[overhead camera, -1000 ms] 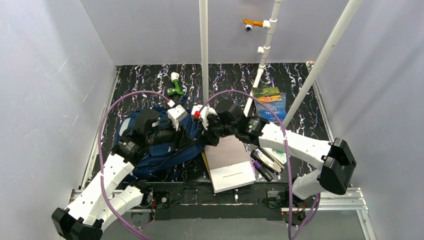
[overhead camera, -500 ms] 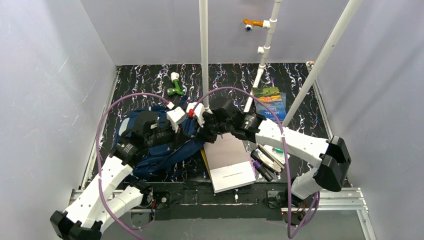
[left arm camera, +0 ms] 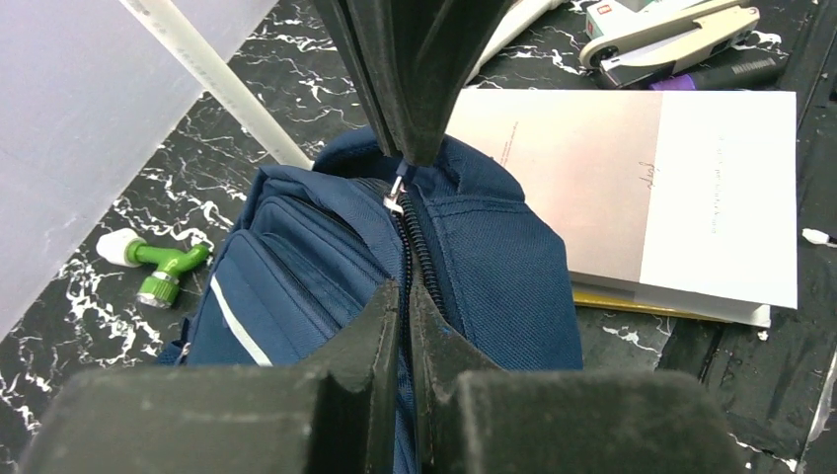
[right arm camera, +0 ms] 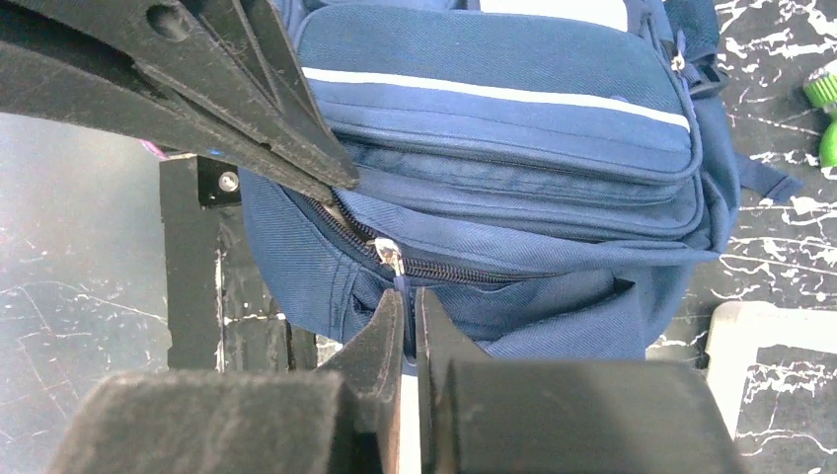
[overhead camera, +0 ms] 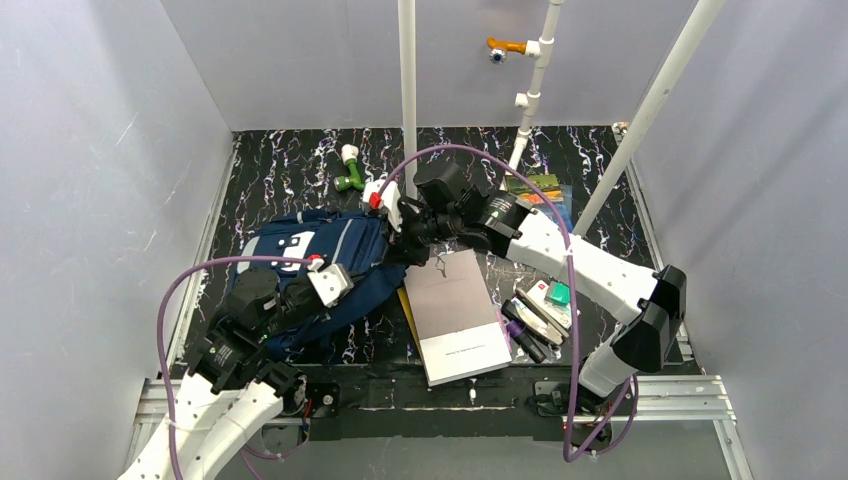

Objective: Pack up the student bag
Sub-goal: Unzip the student bag at the center of the board.

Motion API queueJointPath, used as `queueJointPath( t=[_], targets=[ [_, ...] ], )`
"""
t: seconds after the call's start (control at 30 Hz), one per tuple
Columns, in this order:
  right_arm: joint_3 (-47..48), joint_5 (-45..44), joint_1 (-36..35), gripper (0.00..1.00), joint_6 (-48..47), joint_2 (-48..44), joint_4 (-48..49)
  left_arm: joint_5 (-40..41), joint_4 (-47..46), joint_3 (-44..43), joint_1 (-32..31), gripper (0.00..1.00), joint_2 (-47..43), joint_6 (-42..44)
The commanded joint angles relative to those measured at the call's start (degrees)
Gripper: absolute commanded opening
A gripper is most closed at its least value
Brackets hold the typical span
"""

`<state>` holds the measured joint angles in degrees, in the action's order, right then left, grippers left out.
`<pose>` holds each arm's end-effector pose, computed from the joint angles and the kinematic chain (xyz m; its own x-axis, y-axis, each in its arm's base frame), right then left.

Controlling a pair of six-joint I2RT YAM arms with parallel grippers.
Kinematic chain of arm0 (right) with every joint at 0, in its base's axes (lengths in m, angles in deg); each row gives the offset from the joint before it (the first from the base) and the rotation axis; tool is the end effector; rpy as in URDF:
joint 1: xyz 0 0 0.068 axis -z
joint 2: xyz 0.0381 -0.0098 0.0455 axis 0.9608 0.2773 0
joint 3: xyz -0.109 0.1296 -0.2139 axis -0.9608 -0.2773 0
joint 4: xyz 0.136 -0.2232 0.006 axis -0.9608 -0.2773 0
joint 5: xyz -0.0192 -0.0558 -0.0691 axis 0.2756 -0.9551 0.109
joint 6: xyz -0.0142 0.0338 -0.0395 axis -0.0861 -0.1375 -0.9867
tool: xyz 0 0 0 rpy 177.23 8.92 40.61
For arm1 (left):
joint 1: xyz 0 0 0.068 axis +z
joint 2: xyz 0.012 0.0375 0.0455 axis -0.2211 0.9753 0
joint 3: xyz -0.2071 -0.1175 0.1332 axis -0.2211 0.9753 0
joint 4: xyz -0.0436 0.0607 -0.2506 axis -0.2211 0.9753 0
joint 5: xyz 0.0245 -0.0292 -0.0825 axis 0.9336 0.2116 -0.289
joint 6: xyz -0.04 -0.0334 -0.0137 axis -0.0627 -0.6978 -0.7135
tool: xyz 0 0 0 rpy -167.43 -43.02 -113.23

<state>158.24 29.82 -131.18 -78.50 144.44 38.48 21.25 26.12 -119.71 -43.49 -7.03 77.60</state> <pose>0.1808 0.3069 0.3878 -0.0497 -0.4783 -0.8768 -0.9940 0.1096 -0.0035 0.0816 -0.0630 0.3329 0.2463 0.3154 -0.9164 0.7442 0.5441 0.3873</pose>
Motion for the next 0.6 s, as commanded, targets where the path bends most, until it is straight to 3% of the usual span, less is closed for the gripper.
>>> queueJointPath(
  t=[0.0, 0.13, 0.27, 0.37, 0.57],
  targets=[
    [1.33, -11.84, 5.86, 0.01, -1.20, -0.92, -0.05, -1.87, 6.72, 0.72, 0.65, 0.00, -0.34, -0.83],
    [-2.27, -19.38, 7.63, 0.01, -7.94, 1.09, 0.81, 0.84, 5.12, 2.50, 0.66, 0.00, -4.73, -1.73],
    [-11.73, -8.11, 15.15, 0.01, -8.83, 0.85, 10.45, 8.06, 4.64, 1.65, 0.66, 0.00, -8.49, -2.26],
    [-16.83, -5.54, 17.05, 0.01, -7.95, 1.48, 17.75, 12.06, 3.83, -0.24, 0.66, 0.00, -11.45, -2.61],
    [-15.63, 2.35, 16.85, 0.01, -4.45, 9.73, 30.99, 5.12, 2.17, -6.41, 0.65, 0.00, -11.81, -6.62]
  ],
)
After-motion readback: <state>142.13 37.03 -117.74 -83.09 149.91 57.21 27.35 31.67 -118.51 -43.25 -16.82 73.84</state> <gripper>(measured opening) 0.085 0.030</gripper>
